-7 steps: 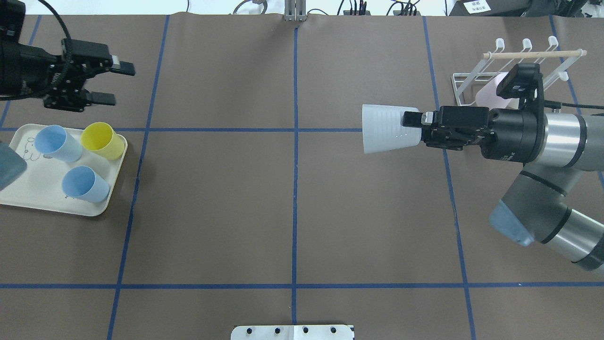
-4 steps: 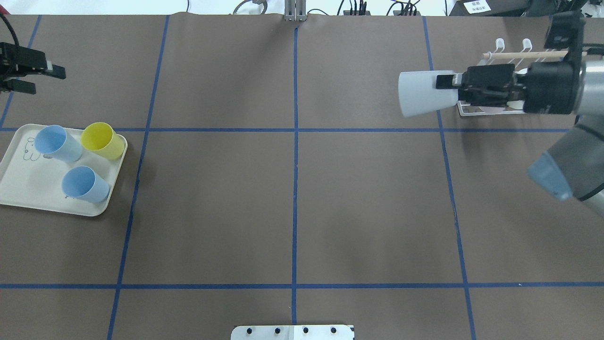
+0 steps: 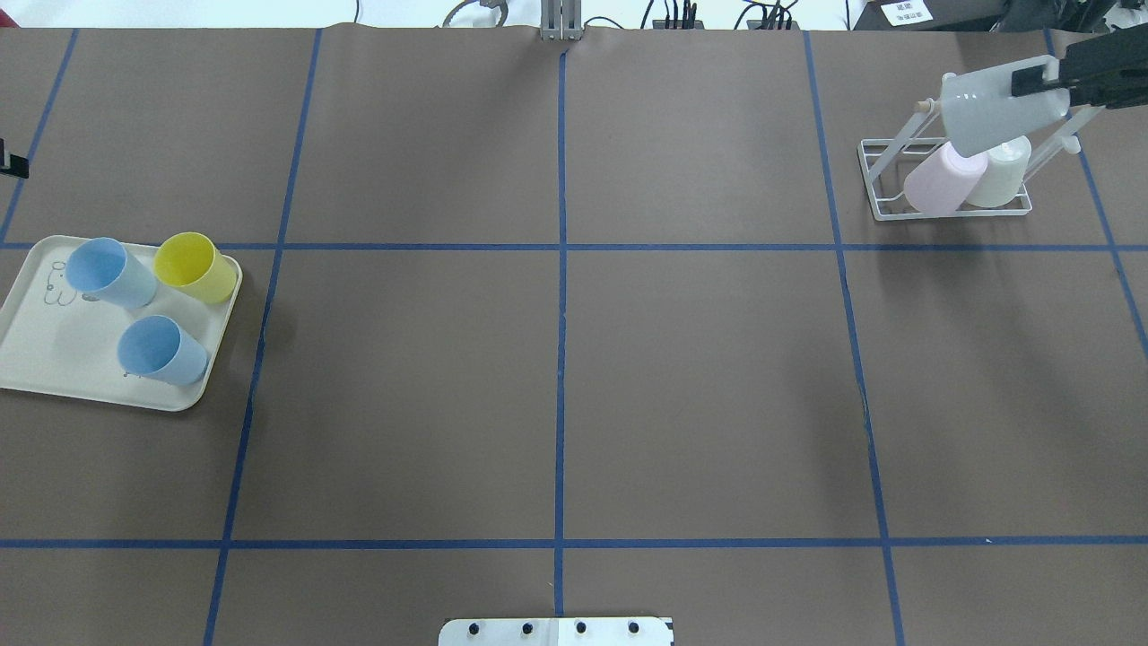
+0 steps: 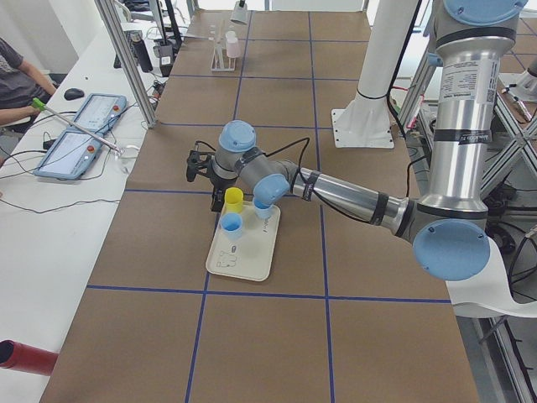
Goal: Transfer IKEA cup to right arm and place on rack
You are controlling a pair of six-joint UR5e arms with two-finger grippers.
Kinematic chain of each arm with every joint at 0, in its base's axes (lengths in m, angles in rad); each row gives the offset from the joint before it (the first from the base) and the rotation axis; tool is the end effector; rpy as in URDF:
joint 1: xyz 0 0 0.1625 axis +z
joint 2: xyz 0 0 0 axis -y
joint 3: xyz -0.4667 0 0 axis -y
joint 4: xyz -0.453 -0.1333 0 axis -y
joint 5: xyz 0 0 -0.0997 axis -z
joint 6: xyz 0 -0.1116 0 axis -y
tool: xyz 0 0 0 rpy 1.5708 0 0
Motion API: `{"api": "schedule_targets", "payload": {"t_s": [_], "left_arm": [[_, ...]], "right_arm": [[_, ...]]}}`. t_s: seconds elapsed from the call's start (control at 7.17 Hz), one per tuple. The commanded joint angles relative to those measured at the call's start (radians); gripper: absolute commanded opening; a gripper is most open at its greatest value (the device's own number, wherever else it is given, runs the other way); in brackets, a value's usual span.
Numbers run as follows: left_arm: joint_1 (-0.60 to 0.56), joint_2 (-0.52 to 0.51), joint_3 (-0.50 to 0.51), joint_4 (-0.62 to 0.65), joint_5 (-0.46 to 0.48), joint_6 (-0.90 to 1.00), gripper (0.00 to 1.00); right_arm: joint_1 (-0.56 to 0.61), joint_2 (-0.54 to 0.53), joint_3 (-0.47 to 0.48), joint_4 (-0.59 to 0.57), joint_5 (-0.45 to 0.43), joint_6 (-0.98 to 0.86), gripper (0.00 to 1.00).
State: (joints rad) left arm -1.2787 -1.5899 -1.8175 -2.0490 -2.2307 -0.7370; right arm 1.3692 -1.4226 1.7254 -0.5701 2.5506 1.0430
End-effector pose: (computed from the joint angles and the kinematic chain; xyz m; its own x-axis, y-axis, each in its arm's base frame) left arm 0.1046 -0.5732 0.5075 0.6141 -0.0107 -0.7892 0.2712 0.9418 0.1984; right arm -0.0779 -0.5838 0.4093 0.2399 -0.2278 0.9437 -0.3064 0.9046 0.2963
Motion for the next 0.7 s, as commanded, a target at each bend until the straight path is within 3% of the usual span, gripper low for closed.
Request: {"api": "schedule_targets", "payload": {"t_s": [0.0,0.28,0.56], "left_arm": [[0.001,0.01,0.003,0.029,0.013,0.027,1.0],[0.004,0.011,0.006,0.03,0.013,0.027,1.0],[0.004,0.013,0.004,0.029,0.013,0.024,1.0]], "right_arm": [[0.098,-0.079,0.002,-0.244,-0.007,-0.468,0.11],[0.12,-0.079,0.002,-0.457,-0.086,-0.741,0.11],[0.123,-0.058,0.017,-0.758,-0.162,-0.967,0.11]]}}
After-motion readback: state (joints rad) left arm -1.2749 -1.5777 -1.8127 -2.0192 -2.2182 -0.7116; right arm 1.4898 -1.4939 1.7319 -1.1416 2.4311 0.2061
